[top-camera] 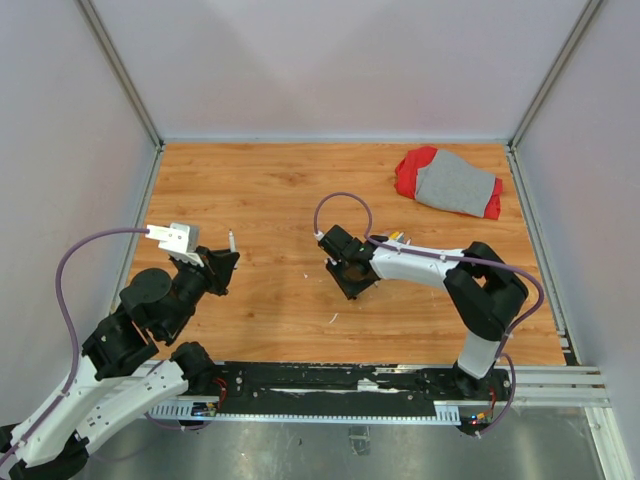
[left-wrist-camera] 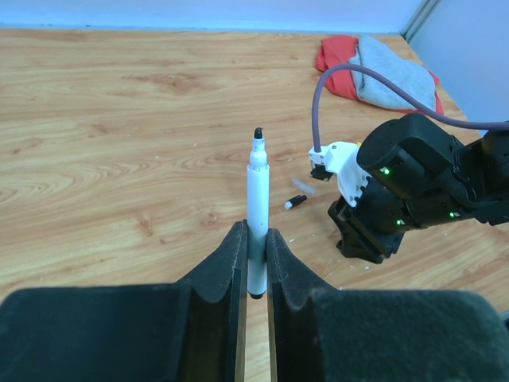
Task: Insert the pens into the pen caps
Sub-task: Insert the pen cap onto the pen.
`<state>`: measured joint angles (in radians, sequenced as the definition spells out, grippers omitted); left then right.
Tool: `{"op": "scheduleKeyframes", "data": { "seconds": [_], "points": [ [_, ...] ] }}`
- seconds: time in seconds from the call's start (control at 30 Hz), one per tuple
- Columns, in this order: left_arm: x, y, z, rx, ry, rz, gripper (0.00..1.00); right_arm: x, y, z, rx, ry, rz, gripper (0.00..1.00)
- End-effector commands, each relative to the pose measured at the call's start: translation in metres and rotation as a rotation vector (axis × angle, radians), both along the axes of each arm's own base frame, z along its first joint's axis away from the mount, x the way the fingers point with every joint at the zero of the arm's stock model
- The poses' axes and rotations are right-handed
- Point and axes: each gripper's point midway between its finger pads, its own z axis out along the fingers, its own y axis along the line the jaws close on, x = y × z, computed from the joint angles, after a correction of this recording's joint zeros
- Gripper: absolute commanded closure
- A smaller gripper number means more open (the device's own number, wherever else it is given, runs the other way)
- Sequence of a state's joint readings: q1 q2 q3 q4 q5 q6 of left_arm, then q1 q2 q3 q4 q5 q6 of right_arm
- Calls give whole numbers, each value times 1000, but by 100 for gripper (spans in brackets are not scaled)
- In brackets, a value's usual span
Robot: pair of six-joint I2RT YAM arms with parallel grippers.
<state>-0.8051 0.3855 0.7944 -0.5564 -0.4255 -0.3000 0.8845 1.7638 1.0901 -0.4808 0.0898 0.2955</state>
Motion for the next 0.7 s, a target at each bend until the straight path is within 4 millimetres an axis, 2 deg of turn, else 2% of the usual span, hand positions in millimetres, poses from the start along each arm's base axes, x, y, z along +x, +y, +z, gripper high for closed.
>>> {"op": "scheduleKeyframes", "data": {
  "seconds": [0.0,0.3,0.67],
  "points": [
    [3,0,2,-1,-9,7,100,-6,4,-17,-36,21,68,68],
    [3,0,1,0,-6,9,100,-7,8,-19,-28,34,79,71],
    [6,1,-4,9,9,32,100,-13,-14,-19,-134,62,56,79]
  ]
}}
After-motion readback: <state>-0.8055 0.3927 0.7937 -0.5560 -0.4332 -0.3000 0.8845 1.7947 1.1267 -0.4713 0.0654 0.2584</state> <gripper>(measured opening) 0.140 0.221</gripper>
